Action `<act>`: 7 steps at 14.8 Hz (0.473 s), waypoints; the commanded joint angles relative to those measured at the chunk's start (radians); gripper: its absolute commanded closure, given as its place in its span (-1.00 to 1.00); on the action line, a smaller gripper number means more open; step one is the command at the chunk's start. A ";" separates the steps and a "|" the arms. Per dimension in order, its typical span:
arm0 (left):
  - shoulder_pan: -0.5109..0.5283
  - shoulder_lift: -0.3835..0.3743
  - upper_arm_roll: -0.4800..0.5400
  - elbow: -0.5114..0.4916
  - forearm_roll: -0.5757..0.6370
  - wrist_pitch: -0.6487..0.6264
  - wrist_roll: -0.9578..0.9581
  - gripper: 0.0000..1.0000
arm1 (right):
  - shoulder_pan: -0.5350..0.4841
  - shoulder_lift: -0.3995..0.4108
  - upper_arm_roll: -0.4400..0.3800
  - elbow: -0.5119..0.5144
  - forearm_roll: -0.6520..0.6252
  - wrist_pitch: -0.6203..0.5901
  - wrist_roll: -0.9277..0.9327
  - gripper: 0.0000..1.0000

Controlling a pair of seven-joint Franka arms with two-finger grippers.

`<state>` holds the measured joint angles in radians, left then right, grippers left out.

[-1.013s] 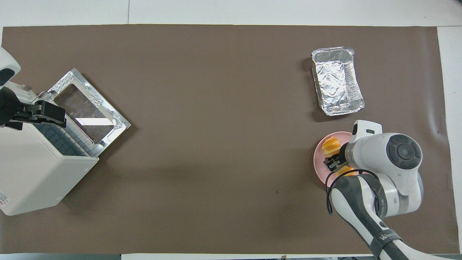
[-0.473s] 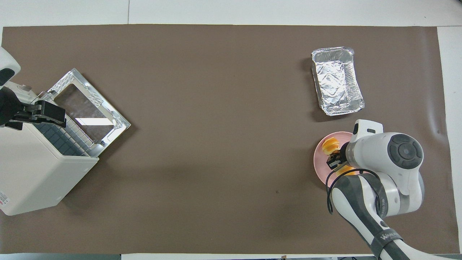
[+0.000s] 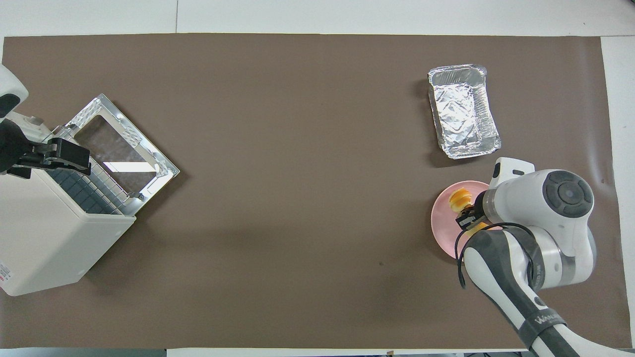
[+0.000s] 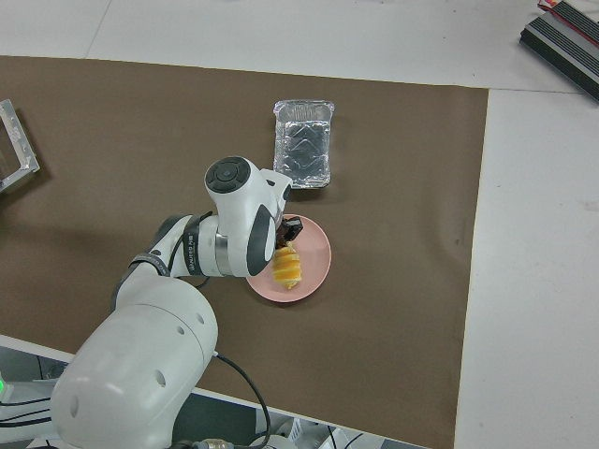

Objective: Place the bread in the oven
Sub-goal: 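Lift the bread roll and carry it to the foil tray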

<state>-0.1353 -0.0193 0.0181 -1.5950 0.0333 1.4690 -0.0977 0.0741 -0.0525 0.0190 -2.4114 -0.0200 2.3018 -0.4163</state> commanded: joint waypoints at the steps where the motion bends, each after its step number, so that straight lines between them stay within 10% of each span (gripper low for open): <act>1: 0.014 -0.031 -0.006 -0.036 -0.015 0.022 0.004 -1.00 | -0.025 0.016 0.004 0.171 0.017 -0.178 -0.027 1.00; 7: 0.014 -0.031 -0.007 -0.037 -0.015 0.022 0.004 -1.00 | -0.027 0.134 0.004 0.498 0.018 -0.322 0.183 1.00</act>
<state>-0.1353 -0.0193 0.0181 -1.5949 0.0333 1.4690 -0.0977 0.0462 -0.0081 0.0176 -2.0383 -0.0187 1.9994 -0.3184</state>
